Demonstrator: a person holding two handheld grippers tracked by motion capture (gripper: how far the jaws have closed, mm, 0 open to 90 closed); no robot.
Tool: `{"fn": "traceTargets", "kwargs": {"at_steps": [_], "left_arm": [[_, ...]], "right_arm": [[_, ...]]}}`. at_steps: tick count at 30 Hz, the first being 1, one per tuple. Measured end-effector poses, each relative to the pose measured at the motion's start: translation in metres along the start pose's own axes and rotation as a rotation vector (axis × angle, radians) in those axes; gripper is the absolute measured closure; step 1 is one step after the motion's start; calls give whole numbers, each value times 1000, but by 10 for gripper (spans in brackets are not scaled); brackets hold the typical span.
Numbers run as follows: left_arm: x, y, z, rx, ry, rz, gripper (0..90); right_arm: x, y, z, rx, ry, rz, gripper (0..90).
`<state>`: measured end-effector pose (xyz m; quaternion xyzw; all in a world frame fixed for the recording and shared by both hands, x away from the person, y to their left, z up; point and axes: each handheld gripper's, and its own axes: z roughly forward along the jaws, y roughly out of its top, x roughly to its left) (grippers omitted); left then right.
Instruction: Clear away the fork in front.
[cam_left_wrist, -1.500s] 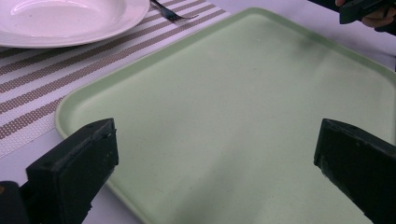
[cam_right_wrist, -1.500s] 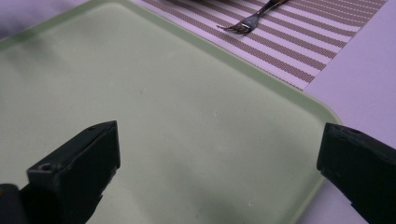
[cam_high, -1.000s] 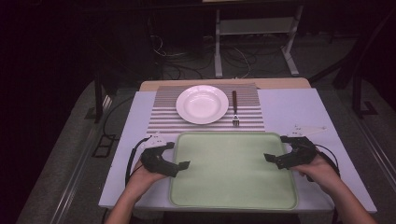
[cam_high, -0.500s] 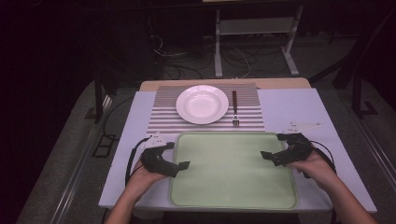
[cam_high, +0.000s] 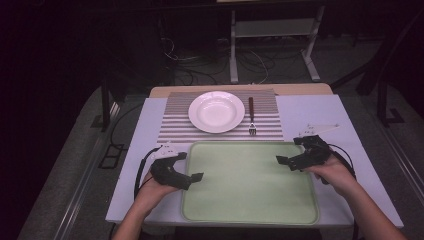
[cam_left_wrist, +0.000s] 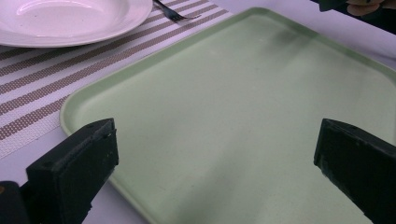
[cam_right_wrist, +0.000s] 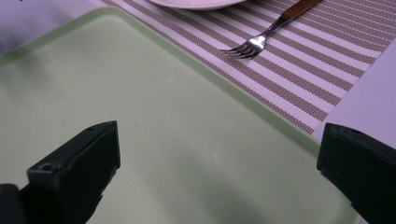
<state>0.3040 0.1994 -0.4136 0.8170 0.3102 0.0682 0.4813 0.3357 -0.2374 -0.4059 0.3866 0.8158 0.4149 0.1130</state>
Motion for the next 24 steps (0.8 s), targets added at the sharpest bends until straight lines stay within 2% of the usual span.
{"fn": "traceTargets", "kwargs": {"at_steps": [15, 22, 24], "left_arm": [[0, 0, 0, -3, -6, -4, 0], [0, 0, -1, -4, -8, -5, 0], [0, 0, -1, -5, -8, -4, 0]], "right_arm": [[-10, 19, 16, 22, -11, 18, 0], [-20, 33, 24, 38, -4, 39, 0], [-23, 36, 28, 42, -16, 47, 0]]}}
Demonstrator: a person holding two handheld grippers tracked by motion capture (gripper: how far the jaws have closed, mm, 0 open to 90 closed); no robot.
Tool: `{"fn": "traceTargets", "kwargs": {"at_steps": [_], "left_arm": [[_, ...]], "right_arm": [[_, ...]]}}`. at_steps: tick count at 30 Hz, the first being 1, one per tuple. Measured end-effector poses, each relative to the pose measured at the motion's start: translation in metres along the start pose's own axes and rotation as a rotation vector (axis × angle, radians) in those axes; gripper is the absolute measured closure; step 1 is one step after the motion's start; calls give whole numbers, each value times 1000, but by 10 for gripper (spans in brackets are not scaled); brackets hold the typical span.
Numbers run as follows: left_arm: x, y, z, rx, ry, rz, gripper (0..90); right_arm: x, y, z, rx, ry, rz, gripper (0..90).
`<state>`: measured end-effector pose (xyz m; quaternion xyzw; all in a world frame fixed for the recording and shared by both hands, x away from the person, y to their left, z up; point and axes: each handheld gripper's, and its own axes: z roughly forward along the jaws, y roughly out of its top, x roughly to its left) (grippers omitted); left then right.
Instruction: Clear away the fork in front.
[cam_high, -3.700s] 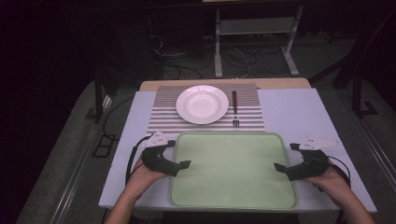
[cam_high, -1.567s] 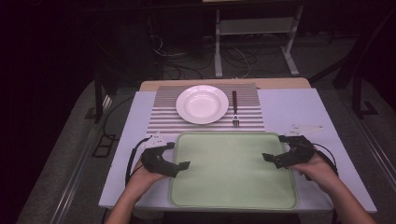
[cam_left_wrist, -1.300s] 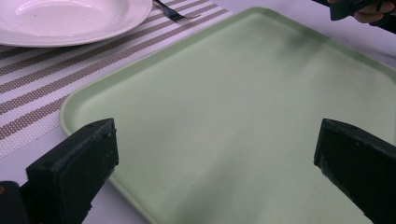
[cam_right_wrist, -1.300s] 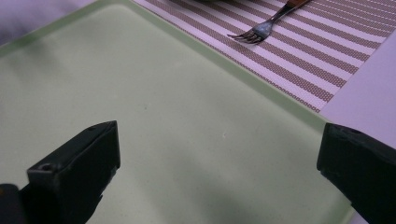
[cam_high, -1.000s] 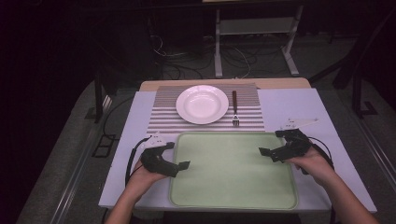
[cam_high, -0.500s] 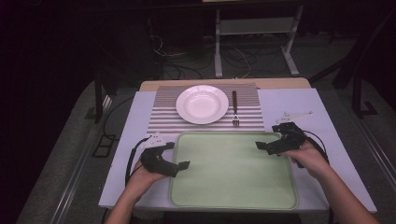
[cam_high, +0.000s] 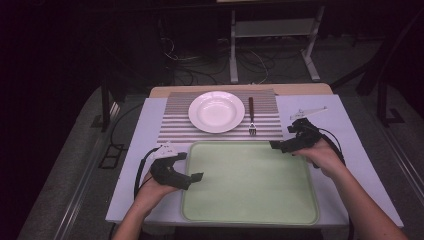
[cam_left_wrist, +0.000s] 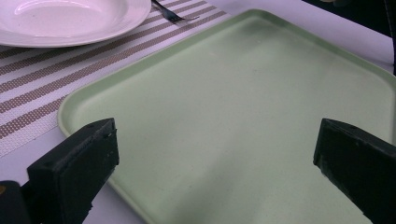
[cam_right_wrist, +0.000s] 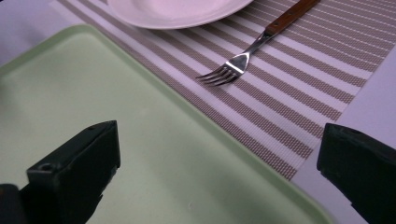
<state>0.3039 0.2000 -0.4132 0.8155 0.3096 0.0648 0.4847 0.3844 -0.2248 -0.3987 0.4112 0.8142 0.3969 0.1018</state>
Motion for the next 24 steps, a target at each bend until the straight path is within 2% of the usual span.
{"fn": "traceTargets", "kwargs": {"at_steps": [7, 16, 24], "left_arm": [[0, 0, 0, -2, 1, -1, 0], [-1, 0, 0, -1, -2, 1, 0], [-1, 0, 0, -2, -2, 2, 0]], "right_arm": [[-4, 12, 9, 10, -21, 1, 0], [-7, 32, 33, 69, -38, 24, 0], [-12, 48, 45, 79, -51, 39, 0]]}}
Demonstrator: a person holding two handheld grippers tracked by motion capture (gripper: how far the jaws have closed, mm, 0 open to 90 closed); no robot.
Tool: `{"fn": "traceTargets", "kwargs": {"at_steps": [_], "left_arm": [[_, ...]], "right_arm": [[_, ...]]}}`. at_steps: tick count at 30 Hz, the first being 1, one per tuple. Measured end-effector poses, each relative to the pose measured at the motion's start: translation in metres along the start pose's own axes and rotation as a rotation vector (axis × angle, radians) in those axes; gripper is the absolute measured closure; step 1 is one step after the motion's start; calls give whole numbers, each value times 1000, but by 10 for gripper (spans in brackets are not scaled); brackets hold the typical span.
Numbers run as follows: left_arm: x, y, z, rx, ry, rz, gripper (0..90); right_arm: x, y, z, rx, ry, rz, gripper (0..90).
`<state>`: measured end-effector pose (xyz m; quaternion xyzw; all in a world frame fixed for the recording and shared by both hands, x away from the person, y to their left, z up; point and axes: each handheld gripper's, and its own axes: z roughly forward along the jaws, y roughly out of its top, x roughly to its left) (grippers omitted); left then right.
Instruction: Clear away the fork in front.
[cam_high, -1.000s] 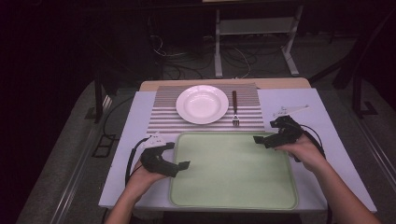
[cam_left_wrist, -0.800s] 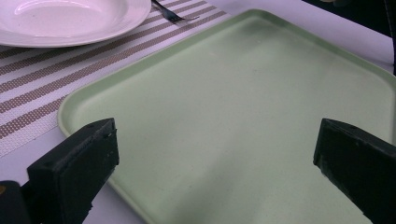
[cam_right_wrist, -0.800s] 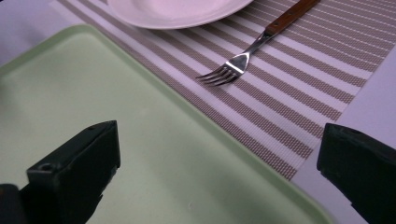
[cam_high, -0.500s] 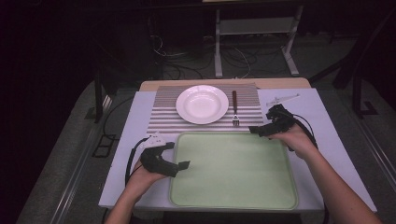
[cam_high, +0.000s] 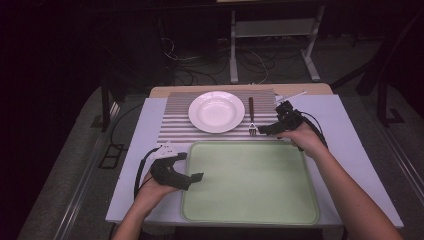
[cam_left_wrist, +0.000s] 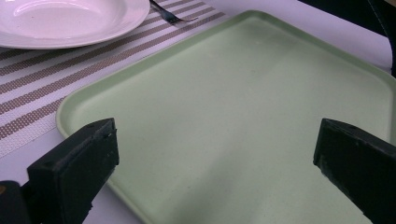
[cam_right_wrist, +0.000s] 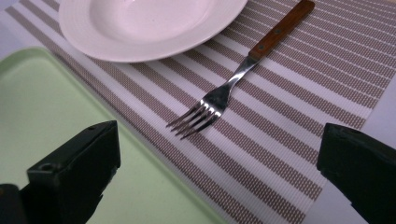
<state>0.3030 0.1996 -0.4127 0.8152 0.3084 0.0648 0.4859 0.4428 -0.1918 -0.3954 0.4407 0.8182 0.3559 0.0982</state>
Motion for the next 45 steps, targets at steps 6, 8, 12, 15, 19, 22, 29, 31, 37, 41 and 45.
{"fn": "traceTargets", "kwargs": {"at_steps": [6, 8, 12, 15, 19, 22, 29, 31, 37, 41, 45], "left_arm": [[0, 0, 0, -1, 0, -1, 0], [-1, 0, 0, -1, -1, -1, 0], [-1, 0, 0, -1, -3, 0, 0], [-1, 0, 1, -1, -3, -1, 0], [-1, 0, 0, -4, -3, 0, 0], [0, 0, 0, -6, -2, -2, 0], [0, 1, -1, -12, -3, -5, 0], [0, 0, -1, -12, -6, -4, 0], [0, 0, -1, -13, -6, -9, 0], [1, 0, -1, -14, -7, -10, 0], [1, 0, 0, -11, -9, -9, 0]], "right_arm": [[-6, 10, 7, 2, -14, 10, 9], [-8, 14, 10, 7, -16, 13, 15], [-9, 20, 14, 5, -13, 18, 29], [-9, 29, 19, 7, -18, 21, 43], [-10, 35, 22, 14, -20, 23, 60], [-13, 44, 28, 16, 3, 30, 146], [-18, 56, 43, 45, -15, 49, 181], [-20, 59, 48, 55, -21, 62, 192], [-25, 69, 62, 94, -61, 104, 271], [-29, 76, 70, 128, -89, 134, 355], [-33, 81, 78, 163, -97, 167, 409]]}}
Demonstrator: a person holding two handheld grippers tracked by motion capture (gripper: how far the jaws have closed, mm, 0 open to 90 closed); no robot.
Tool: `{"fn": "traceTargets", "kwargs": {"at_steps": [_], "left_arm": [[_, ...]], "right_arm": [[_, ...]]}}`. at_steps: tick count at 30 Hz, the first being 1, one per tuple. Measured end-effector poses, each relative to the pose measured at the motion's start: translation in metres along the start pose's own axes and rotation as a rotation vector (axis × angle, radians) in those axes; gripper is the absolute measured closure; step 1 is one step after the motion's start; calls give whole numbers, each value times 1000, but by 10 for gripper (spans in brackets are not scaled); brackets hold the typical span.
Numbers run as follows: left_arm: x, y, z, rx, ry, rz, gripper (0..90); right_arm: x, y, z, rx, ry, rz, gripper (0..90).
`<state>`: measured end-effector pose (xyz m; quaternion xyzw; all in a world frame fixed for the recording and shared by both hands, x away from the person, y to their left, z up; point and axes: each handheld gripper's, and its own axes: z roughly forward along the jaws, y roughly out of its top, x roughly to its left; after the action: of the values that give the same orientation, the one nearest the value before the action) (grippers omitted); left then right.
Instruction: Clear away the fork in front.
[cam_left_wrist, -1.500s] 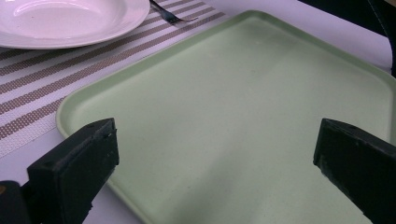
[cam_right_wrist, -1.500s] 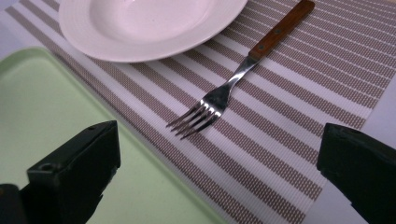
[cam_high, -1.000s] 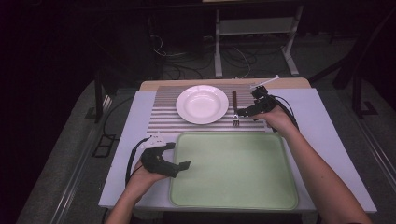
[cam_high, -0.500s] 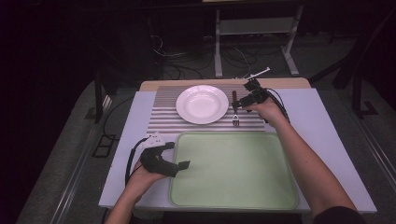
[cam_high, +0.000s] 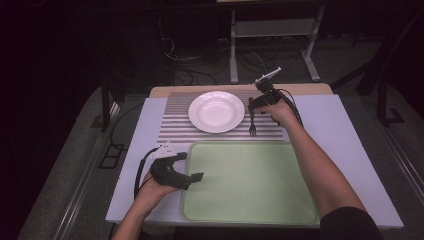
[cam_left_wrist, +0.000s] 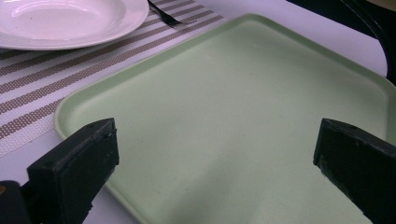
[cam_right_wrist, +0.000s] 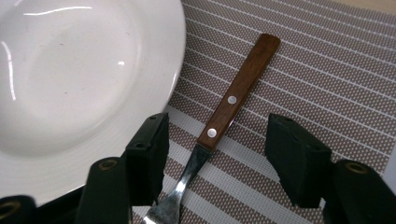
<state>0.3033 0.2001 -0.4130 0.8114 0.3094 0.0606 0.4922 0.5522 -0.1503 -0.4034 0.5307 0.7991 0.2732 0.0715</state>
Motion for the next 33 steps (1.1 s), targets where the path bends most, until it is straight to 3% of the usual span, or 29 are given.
{"fn": "traceTargets", "kwargs": {"at_steps": [3, 6, 9, 13, 16, 22, 33], "left_arm": [[0, 0, 0, -1, -1, -1, 0], [0, 0, 0, 2, -4, -1, 0], [-1, 0, 1, 0, -6, -1, 0], [0, 0, 1, 0, -8, -3, 0], [-1, 0, 2, 5, -13, -1, 0], [-1, 0, 2, 12, -18, 1, 0], [-1, 0, 2, 10, -17, -2, 0]], "right_arm": [[-1, 5, 9, 27, 8, 14, 479], [-1, 7, 13, 39, 4, 24, 494], [-1, 11, 19, 84, -16, 23, 536], [1, 14, 22, 100, -7, 18, 564], [4, 18, 27, 155, -25, 21, 573], [7, 23, 33, 201, -53, 23, 598], [3, 22, 39, 229, -53, 34, 636]]}}
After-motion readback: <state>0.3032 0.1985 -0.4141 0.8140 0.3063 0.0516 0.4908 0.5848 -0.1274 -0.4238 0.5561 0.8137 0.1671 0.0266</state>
